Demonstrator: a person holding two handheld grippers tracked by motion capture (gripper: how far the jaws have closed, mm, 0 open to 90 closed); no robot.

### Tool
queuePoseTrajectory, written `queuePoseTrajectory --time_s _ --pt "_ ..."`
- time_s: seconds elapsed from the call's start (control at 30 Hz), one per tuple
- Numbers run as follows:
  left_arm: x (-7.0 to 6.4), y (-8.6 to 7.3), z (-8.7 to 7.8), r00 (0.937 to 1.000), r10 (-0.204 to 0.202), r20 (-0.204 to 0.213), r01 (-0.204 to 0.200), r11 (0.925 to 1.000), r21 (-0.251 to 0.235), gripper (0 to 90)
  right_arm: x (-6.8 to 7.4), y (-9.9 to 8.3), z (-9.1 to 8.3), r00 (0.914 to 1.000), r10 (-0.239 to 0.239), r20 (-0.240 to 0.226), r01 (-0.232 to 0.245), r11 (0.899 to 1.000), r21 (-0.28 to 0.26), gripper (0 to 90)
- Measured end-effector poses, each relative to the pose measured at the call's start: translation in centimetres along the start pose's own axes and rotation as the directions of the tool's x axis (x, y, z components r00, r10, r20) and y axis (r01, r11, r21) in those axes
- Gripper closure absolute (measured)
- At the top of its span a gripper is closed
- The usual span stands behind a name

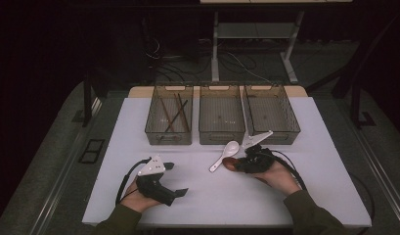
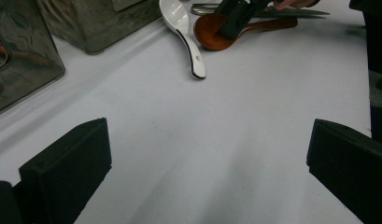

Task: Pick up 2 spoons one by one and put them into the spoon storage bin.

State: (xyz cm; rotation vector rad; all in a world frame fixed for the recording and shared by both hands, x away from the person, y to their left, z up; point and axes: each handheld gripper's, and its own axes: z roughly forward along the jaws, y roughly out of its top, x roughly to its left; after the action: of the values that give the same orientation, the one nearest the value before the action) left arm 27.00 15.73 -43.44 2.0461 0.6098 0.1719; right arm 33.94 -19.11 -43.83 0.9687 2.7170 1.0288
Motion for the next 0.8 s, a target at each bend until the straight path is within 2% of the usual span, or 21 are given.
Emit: queuePoseTrajectory --time_s 0.33,0.67,0.8 --pt "0.0 0.0 0.0 1.0 0.003 0.001 -0.003 1.0 -0.001 0.0 0.2 0.1 -0.5 0.9997 -0.01 -0.022 0.009 1.0 -0.016 83.6" --pt "0.0 0.0 0.0 1.0 0.008 0.002 -0.008 1.0 -0.005 0.0 0.6 0.2 -0.7 0.9997 -0.023 -0.002 0.023 1.0 -0.017 84.5" --pt "0.0 0.0 0.0 0.9999 0.011 0.005 -0.011 0.9999 -0.005 0.0 0.5 0.4 -1.3 0.9998 -0.014 0.01 0.015 0.999 -0.041 84.5"
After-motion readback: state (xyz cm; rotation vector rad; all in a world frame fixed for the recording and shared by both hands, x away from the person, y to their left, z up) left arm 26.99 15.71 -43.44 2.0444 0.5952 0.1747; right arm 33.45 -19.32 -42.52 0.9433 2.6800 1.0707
